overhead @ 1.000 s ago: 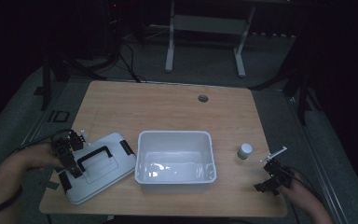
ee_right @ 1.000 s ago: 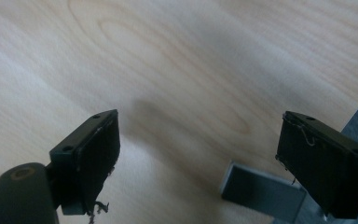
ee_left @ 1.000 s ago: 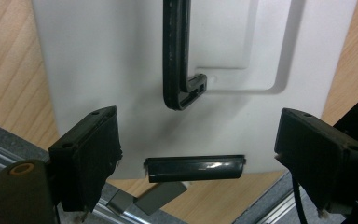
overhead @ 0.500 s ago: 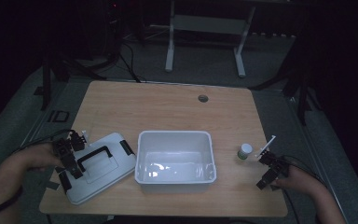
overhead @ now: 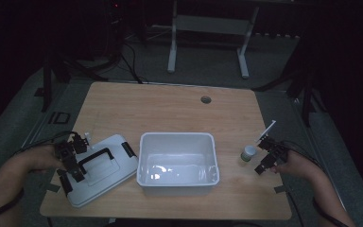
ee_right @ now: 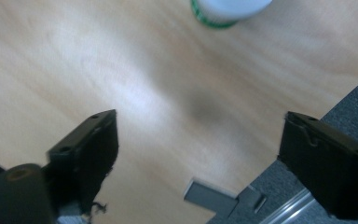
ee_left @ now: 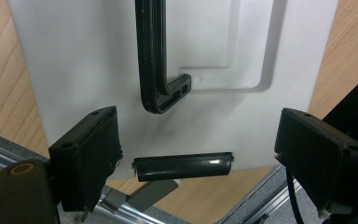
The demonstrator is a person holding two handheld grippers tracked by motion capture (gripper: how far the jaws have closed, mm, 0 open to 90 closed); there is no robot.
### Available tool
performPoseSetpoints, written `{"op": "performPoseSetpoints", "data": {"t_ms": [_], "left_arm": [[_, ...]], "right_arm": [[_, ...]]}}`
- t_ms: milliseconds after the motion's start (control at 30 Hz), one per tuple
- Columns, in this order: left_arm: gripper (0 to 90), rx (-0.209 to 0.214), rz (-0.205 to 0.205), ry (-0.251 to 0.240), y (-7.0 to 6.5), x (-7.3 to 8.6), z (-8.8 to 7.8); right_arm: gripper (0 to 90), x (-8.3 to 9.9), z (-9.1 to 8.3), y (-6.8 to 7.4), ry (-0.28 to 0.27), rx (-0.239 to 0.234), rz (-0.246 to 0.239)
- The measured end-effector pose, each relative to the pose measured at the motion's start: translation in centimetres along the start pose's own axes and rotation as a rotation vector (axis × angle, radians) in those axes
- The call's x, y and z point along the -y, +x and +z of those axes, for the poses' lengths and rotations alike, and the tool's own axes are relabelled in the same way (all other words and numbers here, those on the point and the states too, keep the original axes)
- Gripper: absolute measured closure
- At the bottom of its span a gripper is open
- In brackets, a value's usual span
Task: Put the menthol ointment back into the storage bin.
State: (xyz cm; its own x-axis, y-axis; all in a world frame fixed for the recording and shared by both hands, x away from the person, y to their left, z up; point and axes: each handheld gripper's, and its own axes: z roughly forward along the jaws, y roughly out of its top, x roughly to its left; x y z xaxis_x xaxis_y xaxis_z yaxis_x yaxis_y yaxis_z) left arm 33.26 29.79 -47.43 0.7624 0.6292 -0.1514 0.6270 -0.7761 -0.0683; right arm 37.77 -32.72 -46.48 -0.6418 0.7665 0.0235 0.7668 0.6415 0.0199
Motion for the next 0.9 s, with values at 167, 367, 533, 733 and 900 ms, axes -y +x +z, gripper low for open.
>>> {"op": "performPoseSetpoints", "data": {"t_ms": [167,367,533,733,900], "left_arm": [[13.9,0.002,-0.001,0.002,0.0,-0.1,0.1],[13.9,0.004,-0.002,0.007,0.1,-0.1,0.2],[13.9,0.004,0.0,0.013,0.1,-0.1,0.3],[13.9,0.006,0.0,0.019,0.1,-0.2,0.4],[13.9,0.007,-0.001,0.02,0.1,-0.2,0.5]], "right_arm": [[13.3,-1.2,-0.1,-0.5,-0.012,-0.001,0.027],[13.1,-3.0,-0.1,-0.6,-0.016,-0.002,0.035],[12.8,-4.4,0.4,-1.1,-0.032,-0.004,0.056],[16.2,-5.6,1.3,-1.3,-0.009,0.011,0.065],[19.4,-6.3,1.9,-1.4,0.013,0.004,0.076]]}}
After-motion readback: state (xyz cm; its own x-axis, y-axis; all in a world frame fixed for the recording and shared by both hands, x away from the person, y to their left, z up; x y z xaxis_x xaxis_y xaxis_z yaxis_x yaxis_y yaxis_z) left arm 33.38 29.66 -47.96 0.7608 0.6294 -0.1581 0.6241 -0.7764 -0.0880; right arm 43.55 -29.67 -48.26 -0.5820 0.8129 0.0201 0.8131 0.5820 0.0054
